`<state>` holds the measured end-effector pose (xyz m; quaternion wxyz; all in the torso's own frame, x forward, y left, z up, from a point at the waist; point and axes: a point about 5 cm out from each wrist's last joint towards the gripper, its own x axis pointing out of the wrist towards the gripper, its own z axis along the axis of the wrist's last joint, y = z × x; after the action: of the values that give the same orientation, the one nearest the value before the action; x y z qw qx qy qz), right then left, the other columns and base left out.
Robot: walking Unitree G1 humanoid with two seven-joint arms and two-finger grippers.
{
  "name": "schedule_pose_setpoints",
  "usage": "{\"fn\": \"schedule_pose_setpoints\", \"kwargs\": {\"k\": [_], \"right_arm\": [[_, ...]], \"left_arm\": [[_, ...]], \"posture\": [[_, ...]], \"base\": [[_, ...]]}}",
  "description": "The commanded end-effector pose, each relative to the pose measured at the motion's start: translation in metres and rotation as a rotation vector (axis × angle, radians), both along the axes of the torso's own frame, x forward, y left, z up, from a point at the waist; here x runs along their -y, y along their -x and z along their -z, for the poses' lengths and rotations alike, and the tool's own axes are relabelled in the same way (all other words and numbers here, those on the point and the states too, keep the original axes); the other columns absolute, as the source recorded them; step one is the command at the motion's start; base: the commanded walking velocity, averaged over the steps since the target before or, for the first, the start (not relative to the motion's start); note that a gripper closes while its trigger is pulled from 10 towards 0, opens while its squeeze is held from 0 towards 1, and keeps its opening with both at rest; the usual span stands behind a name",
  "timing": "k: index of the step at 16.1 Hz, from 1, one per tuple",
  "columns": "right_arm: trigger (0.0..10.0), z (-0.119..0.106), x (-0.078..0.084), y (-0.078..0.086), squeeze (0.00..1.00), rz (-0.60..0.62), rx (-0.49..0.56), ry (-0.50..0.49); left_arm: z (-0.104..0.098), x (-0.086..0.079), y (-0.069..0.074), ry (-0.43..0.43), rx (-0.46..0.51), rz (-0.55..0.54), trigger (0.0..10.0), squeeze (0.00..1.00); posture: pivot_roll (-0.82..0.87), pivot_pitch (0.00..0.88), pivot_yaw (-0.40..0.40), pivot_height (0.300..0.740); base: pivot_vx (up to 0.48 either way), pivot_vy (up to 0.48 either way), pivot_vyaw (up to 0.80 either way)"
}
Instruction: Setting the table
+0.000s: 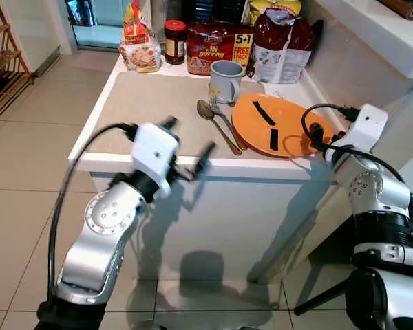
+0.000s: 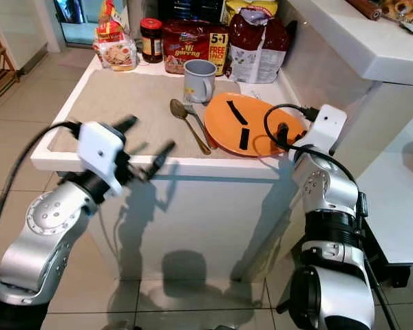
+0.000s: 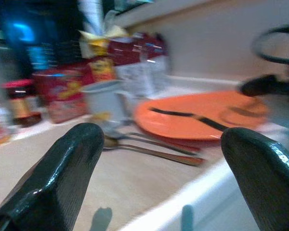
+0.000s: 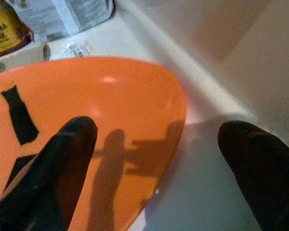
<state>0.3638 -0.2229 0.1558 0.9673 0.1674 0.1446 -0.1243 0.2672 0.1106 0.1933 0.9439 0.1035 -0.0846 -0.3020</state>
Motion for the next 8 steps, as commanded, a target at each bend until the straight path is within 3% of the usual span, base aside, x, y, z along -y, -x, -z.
{"fn": "schedule_pose_setpoints", "kwargs": {"k": [1, 8], "right_arm": [[10.0, 0.005, 0.005, -0.002, 0.00, 0.015, -0.040, -0.040], [10.0, 0.017, 0.000, -0.010, 0.00, 0.013, -0.111, -0.187]], "left_arm": [[0.002, 0.008, 0.006, -0.013, -0.035, 0.089, 10.0, 0.00], [0.001, 0.008, 0.006, -0.021, -0.044, 0.112, 10.0, 0.00]], "posture": [[0.09, 0.000, -0.078, 0.740], [0.10, 0.000, -0.082, 0.740]], "base": [[0.000, 0.000, 0.00], [0.000, 0.000, 0.00]]}}
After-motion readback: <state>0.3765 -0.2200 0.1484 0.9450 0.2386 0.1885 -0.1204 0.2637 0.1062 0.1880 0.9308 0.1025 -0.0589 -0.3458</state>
